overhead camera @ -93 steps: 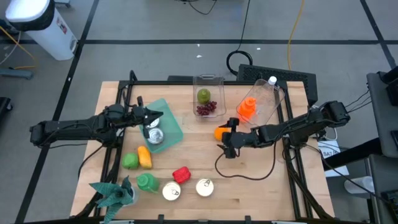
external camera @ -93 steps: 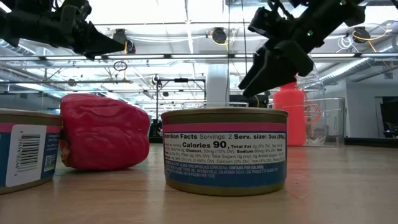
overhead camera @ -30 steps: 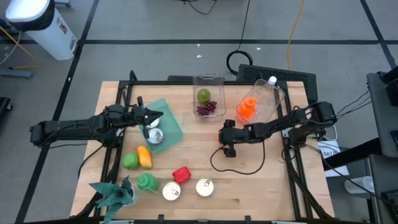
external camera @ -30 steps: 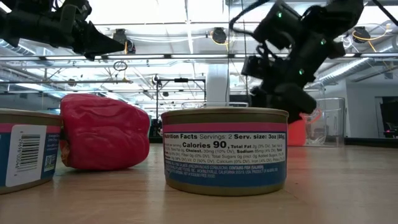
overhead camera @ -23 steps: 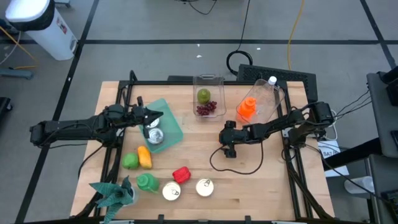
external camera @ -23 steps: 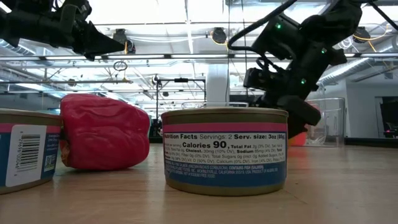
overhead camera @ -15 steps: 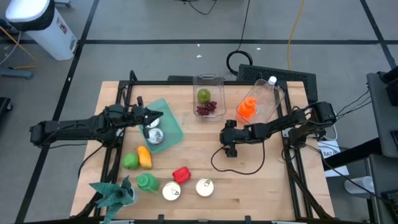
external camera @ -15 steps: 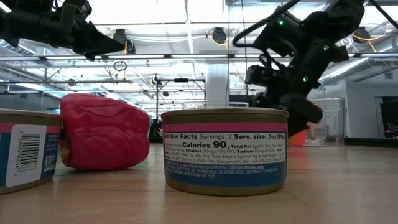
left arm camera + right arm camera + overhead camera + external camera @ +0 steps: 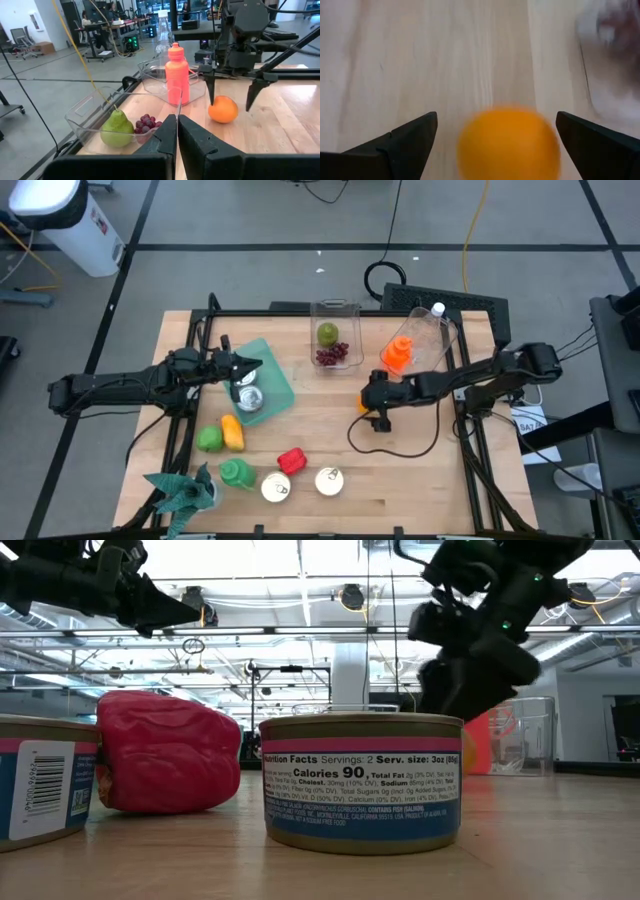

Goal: Pick & Place Food Item
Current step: Put the orange into the left transparent bin

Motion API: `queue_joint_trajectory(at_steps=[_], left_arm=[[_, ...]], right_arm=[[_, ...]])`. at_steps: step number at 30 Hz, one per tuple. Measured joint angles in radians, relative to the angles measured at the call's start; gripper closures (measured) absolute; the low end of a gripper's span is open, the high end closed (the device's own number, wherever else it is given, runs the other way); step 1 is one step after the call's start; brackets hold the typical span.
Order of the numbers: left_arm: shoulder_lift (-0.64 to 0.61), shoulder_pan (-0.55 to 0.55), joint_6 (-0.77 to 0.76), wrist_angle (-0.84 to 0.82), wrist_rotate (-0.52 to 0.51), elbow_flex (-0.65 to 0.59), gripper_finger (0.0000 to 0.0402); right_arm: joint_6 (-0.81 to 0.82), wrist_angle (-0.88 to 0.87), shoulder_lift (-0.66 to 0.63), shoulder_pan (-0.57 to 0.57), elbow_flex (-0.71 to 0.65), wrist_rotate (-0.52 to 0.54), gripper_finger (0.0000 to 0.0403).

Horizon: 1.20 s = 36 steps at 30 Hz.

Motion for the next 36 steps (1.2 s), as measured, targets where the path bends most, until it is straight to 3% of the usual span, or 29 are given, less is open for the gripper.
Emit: queue_joint_trajectory(at_steps=[6, 21, 28, 36], left_arm=[[0.0, 0.0, 0.0, 0.0, 0.0, 0.0, 0.0376], [0.0, 0.0, -0.004, 0.0, 0.0, 0.0, 0.0376], [0.0, 0.0, -0.001, 0.0, 0.0, 0.0, 0.0376], [0.0, 0.0, -0.005, 0.0, 0.0, 0.0, 0.0376]], right_arm=[[0.053, -0.128, -0.005, 0.0, -0.001, 0.001, 0.0003], [-0.051, -0.103, 0.034, 0.019, -0.002, 0.002, 0.0008], [-0.126, 0.007, 0.034, 0.046, -0.012, 0.029, 0.0009], [-0.106, 0.125, 0.034, 0.045, -0.121, 0.026, 0.0009]])
